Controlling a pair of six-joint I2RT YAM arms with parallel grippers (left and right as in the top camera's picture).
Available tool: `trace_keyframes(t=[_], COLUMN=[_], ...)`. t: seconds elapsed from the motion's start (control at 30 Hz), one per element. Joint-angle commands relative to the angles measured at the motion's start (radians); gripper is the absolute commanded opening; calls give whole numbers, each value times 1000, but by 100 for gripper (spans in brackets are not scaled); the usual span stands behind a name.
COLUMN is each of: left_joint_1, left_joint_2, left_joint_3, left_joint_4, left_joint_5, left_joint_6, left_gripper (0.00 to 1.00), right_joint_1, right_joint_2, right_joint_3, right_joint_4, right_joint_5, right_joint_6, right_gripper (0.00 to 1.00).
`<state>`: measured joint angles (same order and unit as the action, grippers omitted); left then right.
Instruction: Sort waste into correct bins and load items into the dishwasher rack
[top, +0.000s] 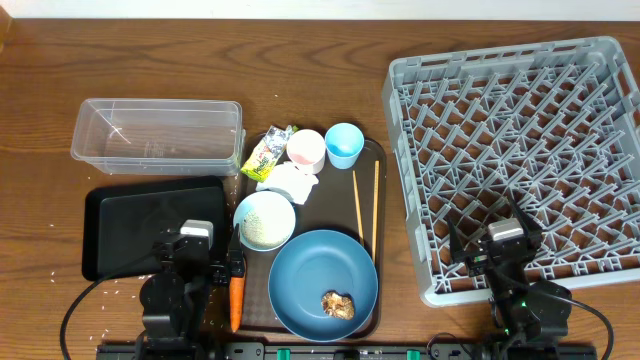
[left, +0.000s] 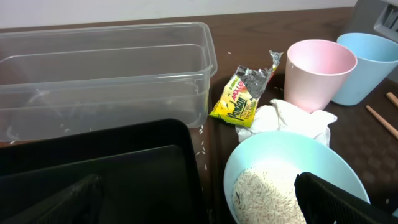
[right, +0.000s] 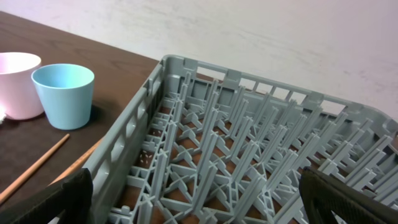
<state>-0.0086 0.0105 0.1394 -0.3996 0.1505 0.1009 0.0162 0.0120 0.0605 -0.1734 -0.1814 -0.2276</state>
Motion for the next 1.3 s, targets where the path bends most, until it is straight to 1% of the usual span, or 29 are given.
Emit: trace_keyframes(t=[0.0, 0.07, 0.2, 0.27, 0.33, 0.47, 0.53, 0.63, 0.73, 0.8, 0.93, 1.0, 1.07, 1.1, 1.17, 1.23, 1.27], left_joint_1=[-3, -3, -3, -3, -3, -3, -3, -3, -4, -5, -14, -22, -21, -21, -21, -22, -23], left_joint_2=[-6, -6, -6, -6, -4, 61, 138, 296, 488, 632, 850, 941, 1013, 1039, 1086, 1131, 1151], left_joint_3=[-21, -21, -2, 23, 69, 206, 293, 439, 612, 748, 964, 1049, 1097, 1103, 1102, 1102, 1102], left_joint_4=[3, 15, 82, 133, 189, 191, 146, 51, -70, -161, -317, -372, -396, -388, -364, -340, -337], left_joint_5=[-2, 26, 182, 228, 247, 251, 258, 259, 262, 288, 367, 374, 382, 404, 452, 521, 528], left_joint_6=[-50, -77, -77, -82, -119, -122, -122, -121, -121, -121, -122, -122, -131, -148, -164, -166, -174], left_gripper=[98, 98, 98, 98, 98, 98, 98, 98, 98, 98, 98, 98, 98, 98, 98, 98, 98], right_joint_1=[3, 3, 3, 3, 3, 3, 3, 3, 3, 3, 3, 3, 3, 3, 3, 2, 3], right_joint_2=[-6, -6, -6, -6, -6, 16, 54, 153, 294, 414, 610, 692, 761, 790, 829, 851, 857], right_joint_3=[-7, -7, -5, 4, 16, 83, 141, 252, 393, 509, 690, 760, 808, 819, 827, 828, 828], right_joint_4=[11, 26, 84, 88, 87, 45, -4, -96, -203, -297, -442, -488, -504, -508, -491, -484, -494], right_joint_5=[23, 13, -128, -145, -144, -145, -145, -145, -145, -145, -182, -216, -206, -193, -205, -285, -311], right_joint_6=[-6, -5, 19, 108, 203, 338, 362, 361, 361, 361, 361, 359, 324, 296, 294, 301, 302], right_gripper=[99, 99, 99, 99, 99, 99, 99, 99, 99, 99, 99, 99, 99, 99, 99, 99, 99])
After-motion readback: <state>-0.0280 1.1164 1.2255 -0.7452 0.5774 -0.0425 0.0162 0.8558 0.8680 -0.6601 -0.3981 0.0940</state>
